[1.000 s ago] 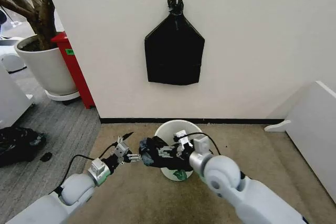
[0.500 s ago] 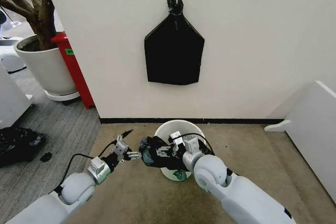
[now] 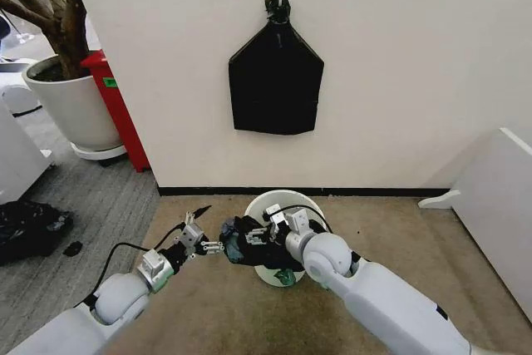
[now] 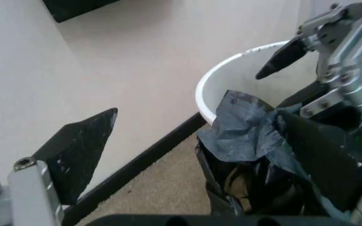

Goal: Place the garbage bag over the trash bin.

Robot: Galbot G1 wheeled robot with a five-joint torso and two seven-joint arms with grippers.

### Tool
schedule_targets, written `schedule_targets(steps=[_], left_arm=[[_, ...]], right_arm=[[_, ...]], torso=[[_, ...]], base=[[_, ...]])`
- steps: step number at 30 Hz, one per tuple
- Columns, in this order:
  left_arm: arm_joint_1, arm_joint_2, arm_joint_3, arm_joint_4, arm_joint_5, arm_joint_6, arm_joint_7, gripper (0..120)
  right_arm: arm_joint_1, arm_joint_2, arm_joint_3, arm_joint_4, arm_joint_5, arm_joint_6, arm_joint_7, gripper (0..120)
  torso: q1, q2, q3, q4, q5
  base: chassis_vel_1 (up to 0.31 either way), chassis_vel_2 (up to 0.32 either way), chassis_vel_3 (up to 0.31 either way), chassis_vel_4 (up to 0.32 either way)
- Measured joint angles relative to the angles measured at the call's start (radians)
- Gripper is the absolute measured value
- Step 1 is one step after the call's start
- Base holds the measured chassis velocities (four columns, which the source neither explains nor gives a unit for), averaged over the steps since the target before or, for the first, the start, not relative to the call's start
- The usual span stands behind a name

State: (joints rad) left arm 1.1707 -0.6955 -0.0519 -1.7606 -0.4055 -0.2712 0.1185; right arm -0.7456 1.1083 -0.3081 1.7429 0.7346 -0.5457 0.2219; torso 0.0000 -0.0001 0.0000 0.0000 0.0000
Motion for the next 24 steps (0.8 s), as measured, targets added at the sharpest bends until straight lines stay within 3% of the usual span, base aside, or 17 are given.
schedule_targets(steps=[14, 24], left_arm=[[0.003, -0.002, 0.013, 0.004, 0.013, -0.007, 0.016, 100], [0.073, 0.001, -0.004, -0.036, 0.055, -0.027, 0.021, 100]], right_arm=[[0.033, 0.038, -0.008, -0.084, -0.012, 0.039, 0.013, 100], [0.042, 0.049, -0.017, -0.090, -0.006, 0.039, 0.051, 100]], torso=[[0.000, 0.000, 0.000, 0.0000, 0.0000], [0.000, 0.000, 0.000, 0.0001, 0.0000]], base=[[0.000, 0.000, 0.000, 0.000], [0.000, 0.000, 0.000, 0.000]])
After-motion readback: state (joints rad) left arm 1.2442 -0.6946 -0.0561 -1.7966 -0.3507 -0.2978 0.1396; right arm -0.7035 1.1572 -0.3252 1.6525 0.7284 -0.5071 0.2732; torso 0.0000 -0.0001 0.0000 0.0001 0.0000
